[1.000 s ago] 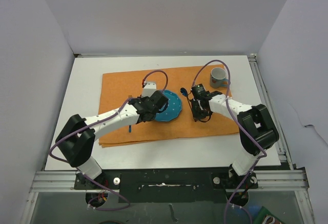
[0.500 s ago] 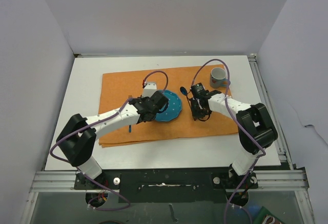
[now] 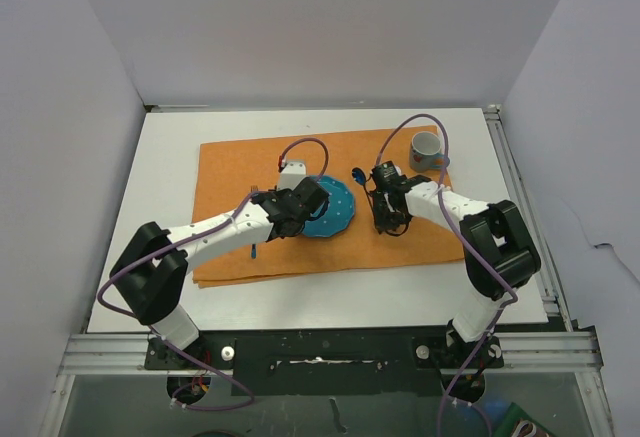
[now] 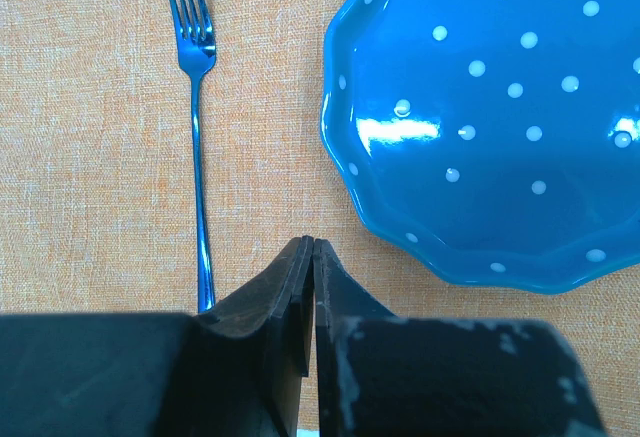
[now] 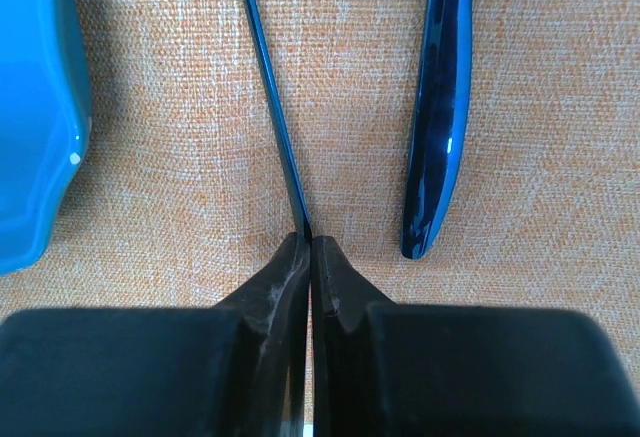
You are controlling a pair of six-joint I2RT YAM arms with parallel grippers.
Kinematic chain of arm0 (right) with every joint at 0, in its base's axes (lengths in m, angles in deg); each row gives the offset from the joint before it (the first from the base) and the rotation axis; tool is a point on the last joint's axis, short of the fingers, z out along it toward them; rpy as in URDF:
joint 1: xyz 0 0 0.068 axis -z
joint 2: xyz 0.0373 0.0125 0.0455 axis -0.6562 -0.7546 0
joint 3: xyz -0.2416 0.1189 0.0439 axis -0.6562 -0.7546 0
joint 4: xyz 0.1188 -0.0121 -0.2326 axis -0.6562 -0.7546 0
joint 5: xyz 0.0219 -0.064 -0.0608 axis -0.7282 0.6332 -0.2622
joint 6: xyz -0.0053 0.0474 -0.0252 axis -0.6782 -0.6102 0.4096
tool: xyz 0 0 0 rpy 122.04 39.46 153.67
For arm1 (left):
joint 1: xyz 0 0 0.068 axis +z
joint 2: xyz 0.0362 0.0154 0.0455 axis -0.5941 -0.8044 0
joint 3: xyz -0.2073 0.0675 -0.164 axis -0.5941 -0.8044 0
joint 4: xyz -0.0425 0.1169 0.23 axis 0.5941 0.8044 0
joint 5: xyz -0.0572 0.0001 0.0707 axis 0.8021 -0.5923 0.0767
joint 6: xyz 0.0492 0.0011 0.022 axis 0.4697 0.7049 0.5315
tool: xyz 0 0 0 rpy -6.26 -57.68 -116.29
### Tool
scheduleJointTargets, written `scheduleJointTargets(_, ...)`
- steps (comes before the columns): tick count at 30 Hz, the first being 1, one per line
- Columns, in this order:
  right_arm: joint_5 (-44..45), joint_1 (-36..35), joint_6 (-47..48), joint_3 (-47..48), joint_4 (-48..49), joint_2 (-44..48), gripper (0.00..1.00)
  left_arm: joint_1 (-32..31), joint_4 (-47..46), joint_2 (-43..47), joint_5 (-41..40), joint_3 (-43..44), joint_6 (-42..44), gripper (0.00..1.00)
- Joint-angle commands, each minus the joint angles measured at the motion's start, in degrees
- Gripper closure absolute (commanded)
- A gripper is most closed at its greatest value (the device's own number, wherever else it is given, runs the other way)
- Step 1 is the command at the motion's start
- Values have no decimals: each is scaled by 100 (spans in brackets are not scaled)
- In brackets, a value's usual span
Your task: Set the dinner table for one person
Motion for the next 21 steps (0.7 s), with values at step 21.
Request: scheduleJointTargets(21, 851, 107, -336, -214, -162, -17, 86, -9, -68, -175, 17, 114, 40, 96)
